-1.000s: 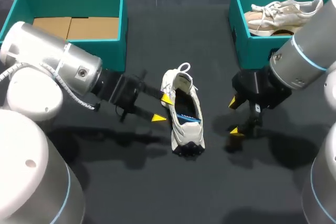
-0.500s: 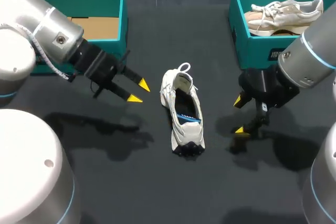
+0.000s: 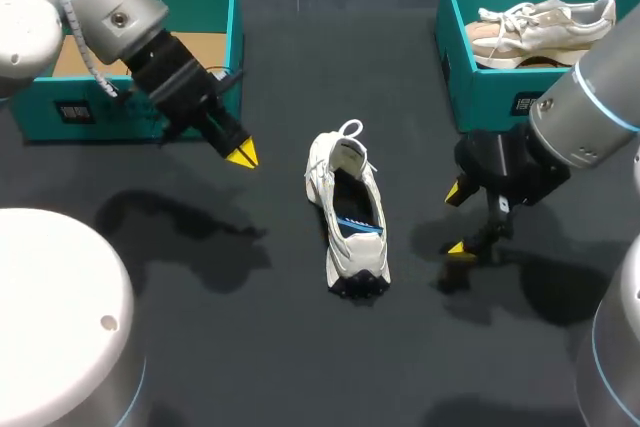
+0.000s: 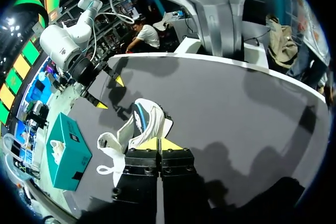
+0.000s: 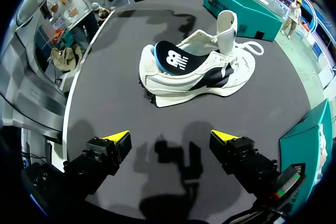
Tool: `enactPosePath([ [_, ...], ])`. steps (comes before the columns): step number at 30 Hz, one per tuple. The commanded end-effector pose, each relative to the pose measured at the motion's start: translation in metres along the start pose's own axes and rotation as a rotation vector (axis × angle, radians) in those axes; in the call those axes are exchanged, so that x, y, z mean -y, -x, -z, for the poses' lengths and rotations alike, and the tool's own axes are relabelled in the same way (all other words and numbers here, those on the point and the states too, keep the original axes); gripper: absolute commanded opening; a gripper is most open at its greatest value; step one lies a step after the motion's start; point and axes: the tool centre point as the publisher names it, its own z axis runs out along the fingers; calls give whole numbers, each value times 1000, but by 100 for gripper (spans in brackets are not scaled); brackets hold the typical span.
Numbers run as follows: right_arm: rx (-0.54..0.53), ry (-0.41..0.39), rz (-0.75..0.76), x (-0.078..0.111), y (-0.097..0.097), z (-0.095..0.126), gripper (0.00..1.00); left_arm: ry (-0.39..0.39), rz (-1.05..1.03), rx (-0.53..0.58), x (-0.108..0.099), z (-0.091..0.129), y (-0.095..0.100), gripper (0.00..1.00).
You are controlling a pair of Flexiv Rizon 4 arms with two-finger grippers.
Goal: Take the shoe out of the shoebox, open the shoe tongue, remove and reinsert the insole, then place the shoe into the shoebox
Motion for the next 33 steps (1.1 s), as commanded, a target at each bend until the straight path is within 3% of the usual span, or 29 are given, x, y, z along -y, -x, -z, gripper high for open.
enactPosePath([
  [1,3,-2,0,0,-1,0,100,-5,-22,-63,-3,-2,5,0],
  [5,3,-2,0,0,-1,0,100,-14,-102,-145,-3,-6,21,0],
  [8,3,-2,0,0,-1,0,100,29,-210,-240,5,-13,39,0],
  [17,3,-2,0,0,-1,0,100,29,-210,-240,5,-13,39,0],
  [18,3,-2,0,0,-1,0,100,37,-235,-262,4,-25,38,0],
  [27,3,-2,0,0,-1,0,100,-34,-294,-338,5,-62,55,0],
  [33,3,-2,0,0,-1,0,100,-34,-294,-338,5,-62,55,0],
])
